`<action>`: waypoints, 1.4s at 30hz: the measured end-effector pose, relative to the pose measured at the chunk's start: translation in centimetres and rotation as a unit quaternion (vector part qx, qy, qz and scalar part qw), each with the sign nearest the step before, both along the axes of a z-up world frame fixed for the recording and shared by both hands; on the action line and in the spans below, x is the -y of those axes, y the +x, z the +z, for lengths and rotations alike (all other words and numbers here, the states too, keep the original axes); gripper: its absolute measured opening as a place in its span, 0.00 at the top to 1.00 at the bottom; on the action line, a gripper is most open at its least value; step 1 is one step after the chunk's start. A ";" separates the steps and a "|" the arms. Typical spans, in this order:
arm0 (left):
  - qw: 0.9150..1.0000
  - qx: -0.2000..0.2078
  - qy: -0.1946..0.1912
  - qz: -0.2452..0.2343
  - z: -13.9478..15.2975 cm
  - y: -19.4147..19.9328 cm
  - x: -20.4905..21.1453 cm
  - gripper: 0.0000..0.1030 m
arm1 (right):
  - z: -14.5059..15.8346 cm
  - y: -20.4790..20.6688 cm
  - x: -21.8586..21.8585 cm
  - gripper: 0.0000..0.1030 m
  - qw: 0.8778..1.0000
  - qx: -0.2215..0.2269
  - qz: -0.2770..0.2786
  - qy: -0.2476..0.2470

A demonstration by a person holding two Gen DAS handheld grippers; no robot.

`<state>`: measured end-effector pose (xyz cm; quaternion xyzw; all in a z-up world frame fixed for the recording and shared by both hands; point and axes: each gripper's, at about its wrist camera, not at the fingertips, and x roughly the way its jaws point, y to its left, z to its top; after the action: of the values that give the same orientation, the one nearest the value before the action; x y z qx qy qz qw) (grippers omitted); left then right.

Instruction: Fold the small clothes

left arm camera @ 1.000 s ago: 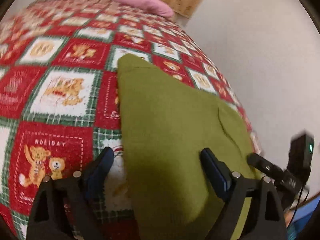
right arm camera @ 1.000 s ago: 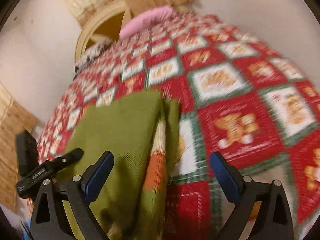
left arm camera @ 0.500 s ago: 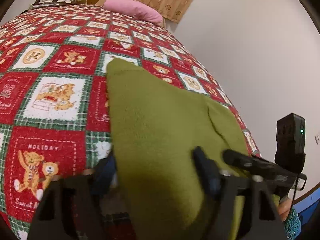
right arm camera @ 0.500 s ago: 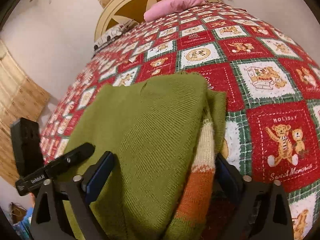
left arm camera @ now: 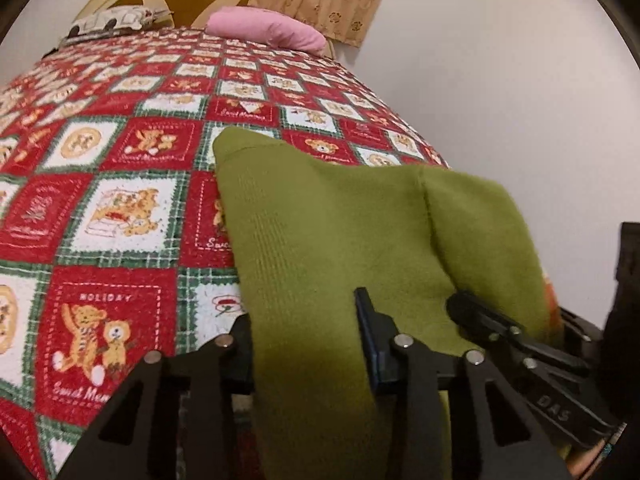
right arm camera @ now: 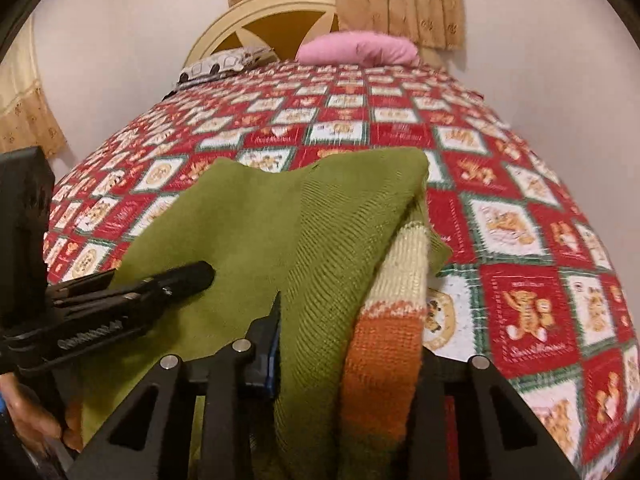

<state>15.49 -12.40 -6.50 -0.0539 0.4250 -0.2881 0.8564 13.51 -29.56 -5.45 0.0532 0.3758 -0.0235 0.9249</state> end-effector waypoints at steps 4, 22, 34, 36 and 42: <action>0.999 0.035 0.025 -0.005 2.1 -2.5 0.3 0.63 | 2.6 -2.8 -1.2 0.67 1.000 0.024 -0.004 -0.009; 0.991 0.108 0.031 -0.069 8.1 -12.5 1.1 0.64 | 9.0 -17.3 -3.3 0.67 0.993 0.096 -0.067 0.003; 0.985 0.102 0.034 -0.134 7.3 -17.4 6.2 0.64 | 8.4 -24.2 0.3 0.67 0.990 0.083 -0.114 -0.010; 0.984 0.099 0.035 -0.142 7.2 -18.1 7.3 0.64 | 8.0 -24.9 1.2 0.67 0.989 0.081 -0.124 -0.008; 0.980 0.102 0.045 -0.163 7.1 -19.4 10.2 0.64 | 7.6 -26.5 3.5 0.67 0.986 0.081 -0.146 -0.003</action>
<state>-3.90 -22.56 0.61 0.0846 0.3513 -0.4087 0.8381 -12.95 -33.05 2.12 0.1064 0.2879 -0.1548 0.9390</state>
